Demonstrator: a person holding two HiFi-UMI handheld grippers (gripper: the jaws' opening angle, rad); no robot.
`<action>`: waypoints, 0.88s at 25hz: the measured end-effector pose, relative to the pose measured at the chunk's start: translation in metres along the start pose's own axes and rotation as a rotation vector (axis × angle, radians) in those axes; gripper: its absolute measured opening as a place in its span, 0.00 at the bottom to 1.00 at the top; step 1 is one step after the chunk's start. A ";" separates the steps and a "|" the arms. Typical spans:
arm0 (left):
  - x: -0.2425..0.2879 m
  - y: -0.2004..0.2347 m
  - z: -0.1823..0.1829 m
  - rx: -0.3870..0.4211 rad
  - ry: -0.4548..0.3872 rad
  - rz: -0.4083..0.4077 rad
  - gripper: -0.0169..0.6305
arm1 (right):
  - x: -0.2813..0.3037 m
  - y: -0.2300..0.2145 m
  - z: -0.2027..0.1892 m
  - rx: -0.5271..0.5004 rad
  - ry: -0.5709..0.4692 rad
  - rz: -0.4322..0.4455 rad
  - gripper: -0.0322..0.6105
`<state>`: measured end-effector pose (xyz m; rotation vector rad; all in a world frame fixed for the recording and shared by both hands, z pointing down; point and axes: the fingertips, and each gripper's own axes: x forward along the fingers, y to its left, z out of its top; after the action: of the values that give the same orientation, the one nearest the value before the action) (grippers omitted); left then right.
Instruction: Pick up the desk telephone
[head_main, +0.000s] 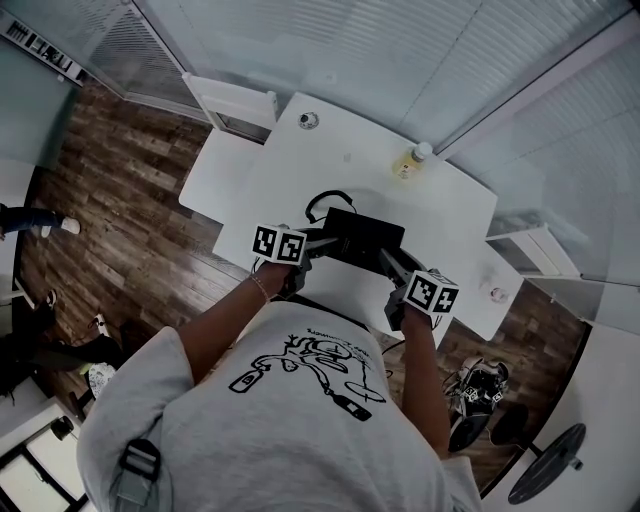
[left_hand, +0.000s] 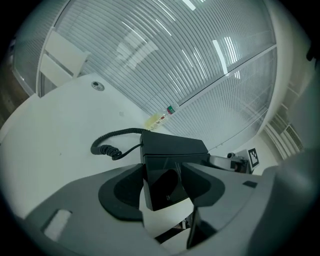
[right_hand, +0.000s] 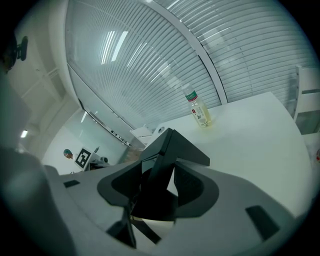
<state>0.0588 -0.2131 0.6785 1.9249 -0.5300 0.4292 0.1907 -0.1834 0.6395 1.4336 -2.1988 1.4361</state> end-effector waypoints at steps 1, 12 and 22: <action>-0.003 -0.004 0.003 0.010 -0.003 0.002 0.39 | -0.003 0.004 0.003 -0.001 -0.006 0.002 0.35; -0.044 -0.048 0.034 0.069 -0.051 -0.024 0.37 | -0.038 0.050 0.039 -0.027 -0.088 0.028 0.35; -0.072 -0.093 0.062 0.105 -0.100 -0.069 0.37 | -0.071 0.083 0.070 -0.042 -0.157 0.040 0.35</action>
<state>0.0525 -0.2246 0.5462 2.0679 -0.5126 0.3233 0.1890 -0.1858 0.5103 1.5457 -2.3483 1.3224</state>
